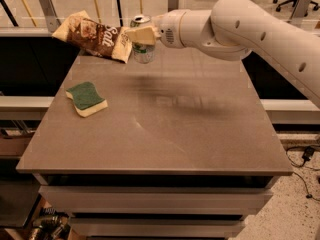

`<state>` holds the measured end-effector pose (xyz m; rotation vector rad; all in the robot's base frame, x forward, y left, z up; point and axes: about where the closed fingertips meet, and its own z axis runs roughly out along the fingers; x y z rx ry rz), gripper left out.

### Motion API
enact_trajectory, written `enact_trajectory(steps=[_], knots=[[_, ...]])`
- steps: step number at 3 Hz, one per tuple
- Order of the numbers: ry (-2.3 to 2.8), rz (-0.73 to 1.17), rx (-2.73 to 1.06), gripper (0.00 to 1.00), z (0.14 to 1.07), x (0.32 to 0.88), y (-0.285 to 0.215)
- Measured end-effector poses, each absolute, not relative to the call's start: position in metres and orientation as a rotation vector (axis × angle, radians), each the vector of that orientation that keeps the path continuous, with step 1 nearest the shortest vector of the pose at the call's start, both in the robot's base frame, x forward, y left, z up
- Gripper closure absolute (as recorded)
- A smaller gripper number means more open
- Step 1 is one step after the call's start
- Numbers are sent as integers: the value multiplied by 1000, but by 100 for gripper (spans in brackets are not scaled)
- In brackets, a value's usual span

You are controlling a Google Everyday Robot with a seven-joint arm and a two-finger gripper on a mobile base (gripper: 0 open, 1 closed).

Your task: Move 7up can near brown chip bag

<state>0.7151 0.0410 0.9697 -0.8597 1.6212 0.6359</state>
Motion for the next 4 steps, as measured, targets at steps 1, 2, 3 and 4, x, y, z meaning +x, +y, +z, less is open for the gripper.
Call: enact_trajectory(steps=[1,2,3,4], knots=[[1616,636,-846,100,958,732,43],[1605,597,-832,100,952,742,40],[1601,569,-821,100,941,751,39],[1609,547,-824,100,930,759,42]])
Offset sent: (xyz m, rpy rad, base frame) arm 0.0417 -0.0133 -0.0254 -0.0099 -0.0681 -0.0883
